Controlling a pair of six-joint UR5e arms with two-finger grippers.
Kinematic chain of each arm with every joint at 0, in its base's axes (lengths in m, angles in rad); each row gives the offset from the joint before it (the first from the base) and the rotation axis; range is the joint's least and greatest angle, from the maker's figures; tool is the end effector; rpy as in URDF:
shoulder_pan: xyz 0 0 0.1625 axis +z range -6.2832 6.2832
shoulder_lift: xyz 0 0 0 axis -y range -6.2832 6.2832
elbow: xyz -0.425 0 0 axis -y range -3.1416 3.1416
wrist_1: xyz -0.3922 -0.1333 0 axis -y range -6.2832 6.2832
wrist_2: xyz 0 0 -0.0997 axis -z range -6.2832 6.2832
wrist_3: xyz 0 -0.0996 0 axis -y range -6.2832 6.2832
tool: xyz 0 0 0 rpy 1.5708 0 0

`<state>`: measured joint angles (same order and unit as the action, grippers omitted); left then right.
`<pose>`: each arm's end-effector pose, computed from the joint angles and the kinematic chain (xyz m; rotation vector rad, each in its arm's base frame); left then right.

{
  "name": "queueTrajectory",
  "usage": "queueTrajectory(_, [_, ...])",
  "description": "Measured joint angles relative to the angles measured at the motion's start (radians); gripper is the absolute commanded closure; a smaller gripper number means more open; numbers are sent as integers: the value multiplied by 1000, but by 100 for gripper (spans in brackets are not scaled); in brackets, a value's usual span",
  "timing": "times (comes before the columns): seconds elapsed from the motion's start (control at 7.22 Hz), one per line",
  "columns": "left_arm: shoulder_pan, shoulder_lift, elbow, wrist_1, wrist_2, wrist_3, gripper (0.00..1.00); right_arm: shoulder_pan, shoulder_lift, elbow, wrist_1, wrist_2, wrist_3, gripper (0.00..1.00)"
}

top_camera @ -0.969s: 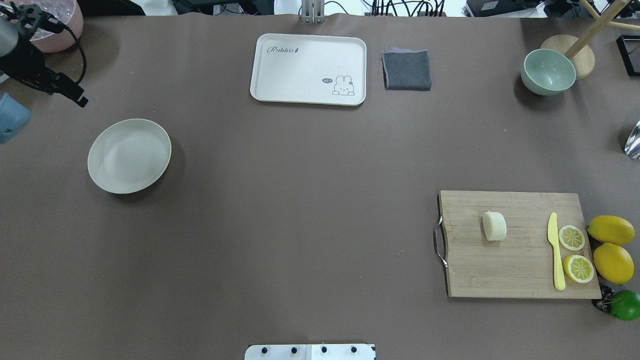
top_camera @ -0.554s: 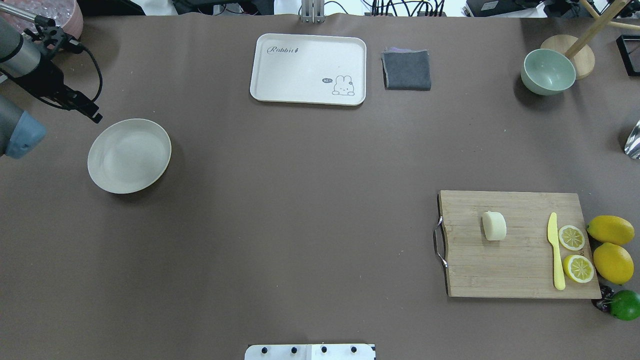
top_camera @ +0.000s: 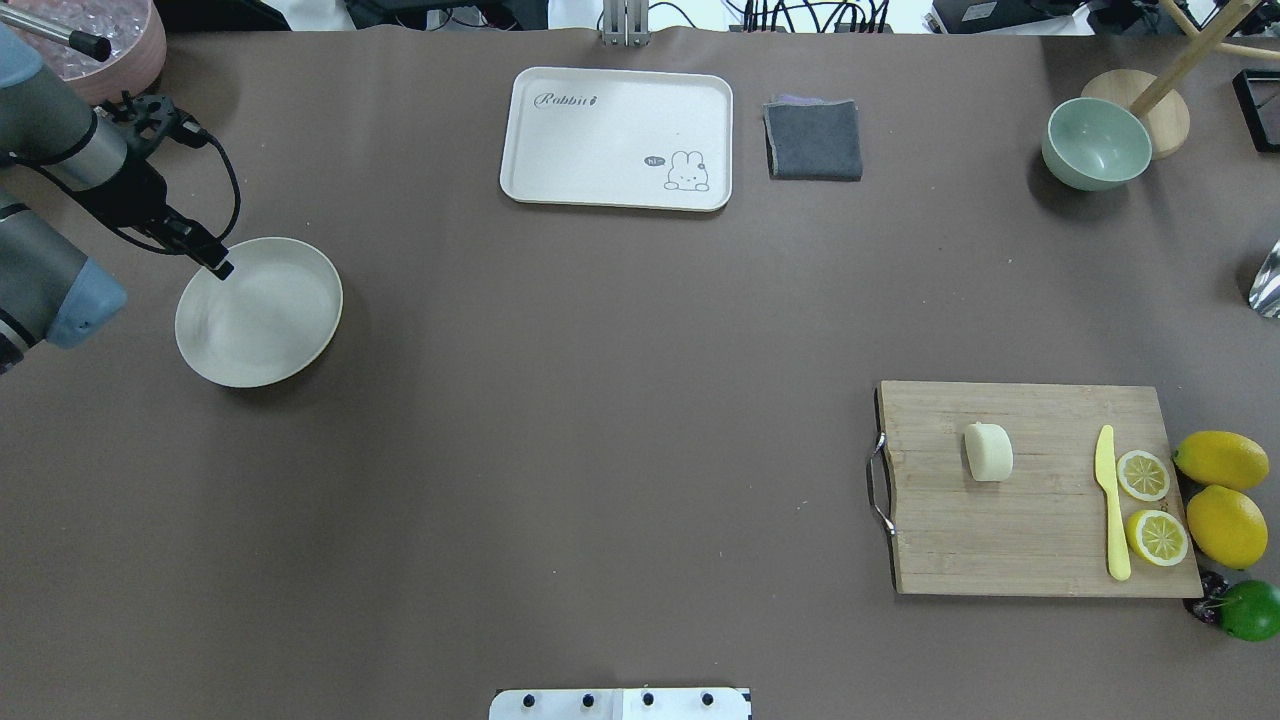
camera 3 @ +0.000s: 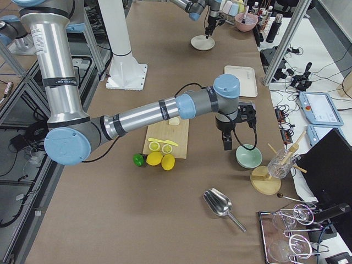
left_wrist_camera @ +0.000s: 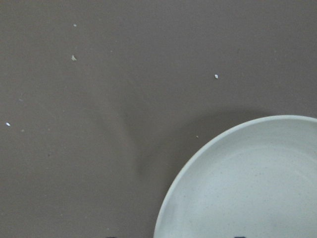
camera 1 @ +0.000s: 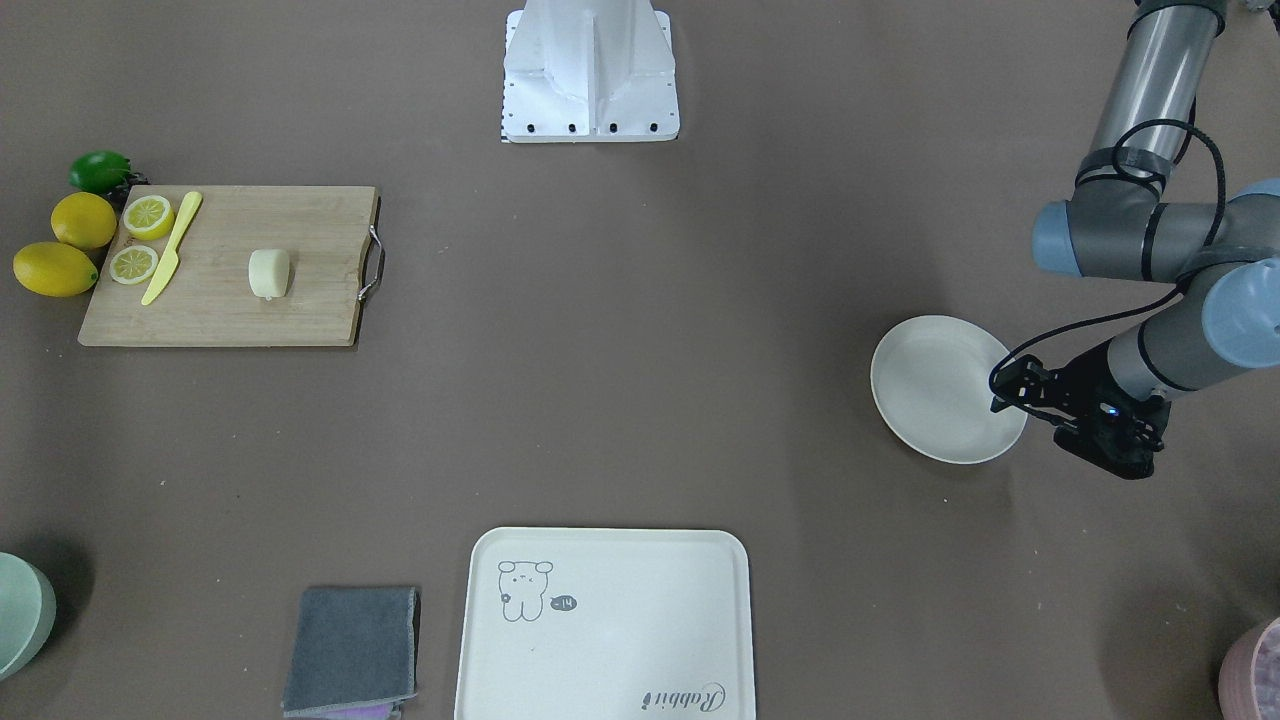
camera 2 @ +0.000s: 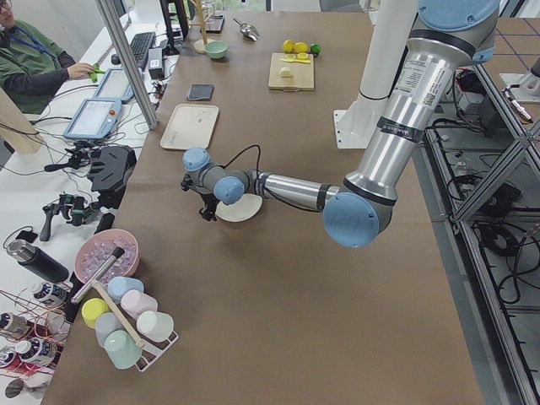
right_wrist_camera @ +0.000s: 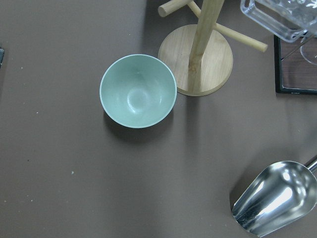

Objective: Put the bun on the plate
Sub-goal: 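Move the left gripper down to the rim of the cream plate, then push the cream plate with the left gripper toward the table centre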

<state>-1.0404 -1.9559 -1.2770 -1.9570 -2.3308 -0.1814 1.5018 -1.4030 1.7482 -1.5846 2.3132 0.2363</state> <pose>0.2841 -0.6123 0.5389 0.1677 0.8655 0.5077 0.0273 -0.5614 0.4858 0.2004 -0.7745 0.0353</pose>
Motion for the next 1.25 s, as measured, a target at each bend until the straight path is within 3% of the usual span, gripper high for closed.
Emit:
queueTrajectory(0.28, [9, 0, 24, -31, 2, -1, 100, 0, -5, 0, 0, 0, 0, 0])
queueTrajectory(0.83, [-7, -1, -17, -36, -9, -2, 100, 0, -1, -1, 0, 0, 0, 0])
queueTrajectory(1.25, [-90, -10, -82, -34, -157, -37, 100, 0, -1, -1, 0, 0, -1, 0])
